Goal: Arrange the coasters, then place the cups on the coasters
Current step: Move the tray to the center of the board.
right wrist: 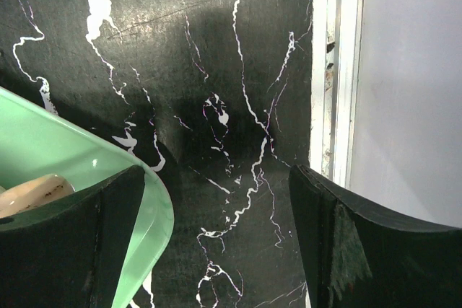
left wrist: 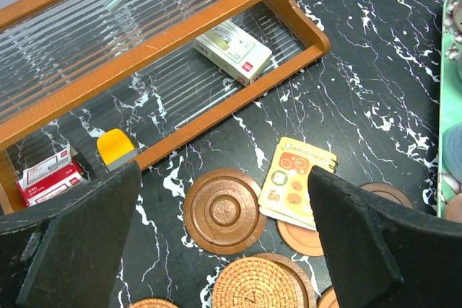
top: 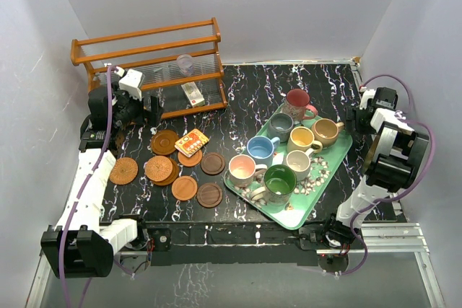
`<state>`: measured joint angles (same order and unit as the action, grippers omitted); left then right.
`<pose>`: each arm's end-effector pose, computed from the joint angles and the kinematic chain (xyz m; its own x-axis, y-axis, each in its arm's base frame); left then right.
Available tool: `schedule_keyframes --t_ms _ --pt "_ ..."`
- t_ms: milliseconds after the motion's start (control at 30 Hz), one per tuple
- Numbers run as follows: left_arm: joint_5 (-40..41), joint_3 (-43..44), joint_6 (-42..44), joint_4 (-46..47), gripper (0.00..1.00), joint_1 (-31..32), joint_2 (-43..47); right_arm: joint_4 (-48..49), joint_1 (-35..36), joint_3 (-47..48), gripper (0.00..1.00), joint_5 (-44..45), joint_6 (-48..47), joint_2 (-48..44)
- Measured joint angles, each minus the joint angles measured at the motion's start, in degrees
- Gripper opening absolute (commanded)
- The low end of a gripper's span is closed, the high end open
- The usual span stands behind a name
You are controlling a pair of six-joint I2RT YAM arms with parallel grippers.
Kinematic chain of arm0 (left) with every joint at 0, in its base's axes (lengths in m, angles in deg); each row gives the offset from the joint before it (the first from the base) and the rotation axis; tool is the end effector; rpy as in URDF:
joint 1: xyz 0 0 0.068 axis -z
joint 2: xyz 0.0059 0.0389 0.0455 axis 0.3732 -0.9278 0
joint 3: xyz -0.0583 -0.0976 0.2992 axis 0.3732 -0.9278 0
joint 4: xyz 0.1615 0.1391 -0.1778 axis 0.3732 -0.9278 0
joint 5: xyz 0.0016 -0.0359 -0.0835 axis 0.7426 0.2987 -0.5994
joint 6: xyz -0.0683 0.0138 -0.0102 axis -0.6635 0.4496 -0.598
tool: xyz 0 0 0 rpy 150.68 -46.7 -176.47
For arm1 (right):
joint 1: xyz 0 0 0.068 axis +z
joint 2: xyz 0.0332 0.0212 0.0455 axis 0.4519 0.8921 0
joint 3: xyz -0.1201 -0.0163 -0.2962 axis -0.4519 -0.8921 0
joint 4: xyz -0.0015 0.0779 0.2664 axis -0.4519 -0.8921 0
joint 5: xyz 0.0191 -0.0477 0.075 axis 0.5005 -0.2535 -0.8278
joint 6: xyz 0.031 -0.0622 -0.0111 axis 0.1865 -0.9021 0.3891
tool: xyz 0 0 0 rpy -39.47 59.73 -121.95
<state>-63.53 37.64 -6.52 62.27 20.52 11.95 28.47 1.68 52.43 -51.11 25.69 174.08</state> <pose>0.2592 -0.0152 0.3929 -0.1937 0.1614 -0.9677 0.3779 0.9226 0.0782 0.3661 -0.1666 0.1970 -0.8614 0.0161 -0.5077 0.0843 0.9902 -0.1115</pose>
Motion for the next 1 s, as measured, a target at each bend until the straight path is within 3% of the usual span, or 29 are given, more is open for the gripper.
schedule_keyframes --t_ms 367,800,1000 --pt "0.00 -0.28 0.17 0.39 0.99 0.00 -0.50 -2.29 -0.02 1.95 0.77 -1.90 0.02 2.58" --pt "-0.24 -1.07 3.72 0.94 0.99 0.00 -3.13 -14.71 1.86 13.53 0.72 -1.77 -0.35 10.64" --pt "-0.26 -3.50 5.79 0.79 0.99 0.00 -4.17 -13.38 4.33 19.54 0.72 -0.90 -0.17 14.84"
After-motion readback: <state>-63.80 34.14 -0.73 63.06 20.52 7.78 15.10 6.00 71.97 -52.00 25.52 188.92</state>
